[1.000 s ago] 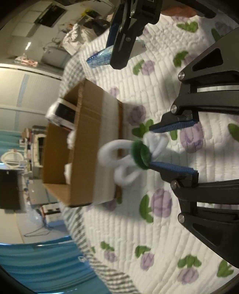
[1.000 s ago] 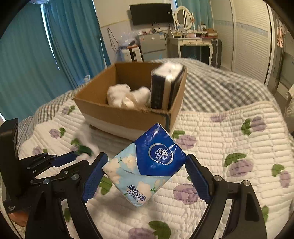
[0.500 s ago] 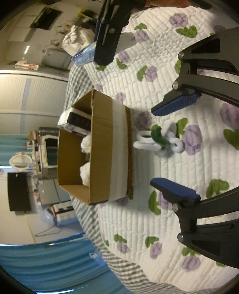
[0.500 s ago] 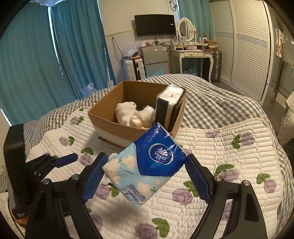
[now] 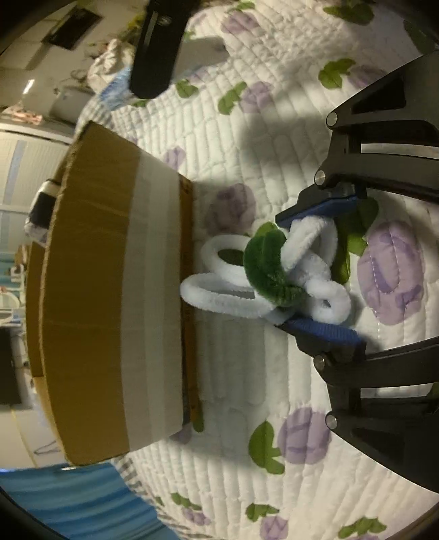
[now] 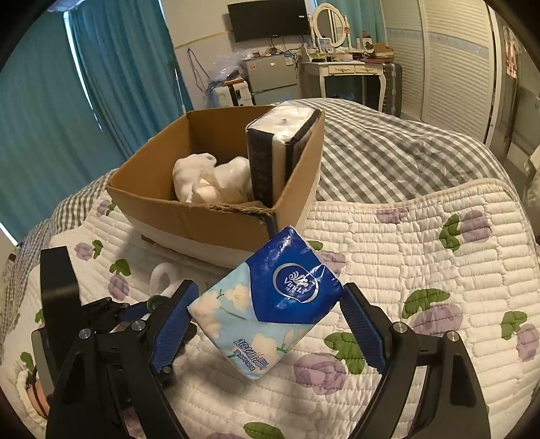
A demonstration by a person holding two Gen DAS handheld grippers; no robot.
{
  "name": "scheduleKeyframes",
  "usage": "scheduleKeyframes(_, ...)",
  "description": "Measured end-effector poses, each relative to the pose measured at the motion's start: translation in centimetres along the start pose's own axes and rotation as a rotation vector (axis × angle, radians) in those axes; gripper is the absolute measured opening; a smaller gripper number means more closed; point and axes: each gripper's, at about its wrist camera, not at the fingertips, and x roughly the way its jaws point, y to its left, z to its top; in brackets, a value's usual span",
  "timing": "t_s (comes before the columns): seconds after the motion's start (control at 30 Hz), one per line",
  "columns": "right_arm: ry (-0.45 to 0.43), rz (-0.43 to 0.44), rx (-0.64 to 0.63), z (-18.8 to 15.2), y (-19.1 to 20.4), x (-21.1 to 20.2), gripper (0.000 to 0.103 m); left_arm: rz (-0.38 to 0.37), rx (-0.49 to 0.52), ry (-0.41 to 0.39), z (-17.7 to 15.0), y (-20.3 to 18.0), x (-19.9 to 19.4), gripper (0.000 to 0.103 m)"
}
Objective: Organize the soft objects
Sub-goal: 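Grasp the white pipe-cleaner toy with the left tool while the right tool holds the tissue pack, then carry both items over the cardboard box and open both tools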
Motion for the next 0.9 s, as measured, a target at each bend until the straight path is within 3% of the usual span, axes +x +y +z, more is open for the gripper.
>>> scheduleKeyframes(0.23, -0.039, 0.005, -0.003, 0.3, 0.7, -2.4, 0.086, 0.005, -0.014, -0.078, 0.2, 0.6, -4.1, 0.049)
scheduleKeyframes(0.47, -0.115, -0.005, -0.042, 1.6, 2.7, -7.2, 0.086, 0.018, 0.005, -0.201, 2.5, 0.6, -9.8, 0.049)
scheduleKeyframes(0.73, -0.219, 0.002, -0.102, 4.6, 5.6, -12.6, 0.086, 0.049, 0.035, -0.338, 5.2, -0.2, -16.3, 0.049)
scheduleKeyframes(0.9, -0.279, 0.025, -0.129, 7.8, 7.2, -14.3, 0.086, 0.058, 0.047, -0.396, 7.3, 0.4, -18.0, 0.049)
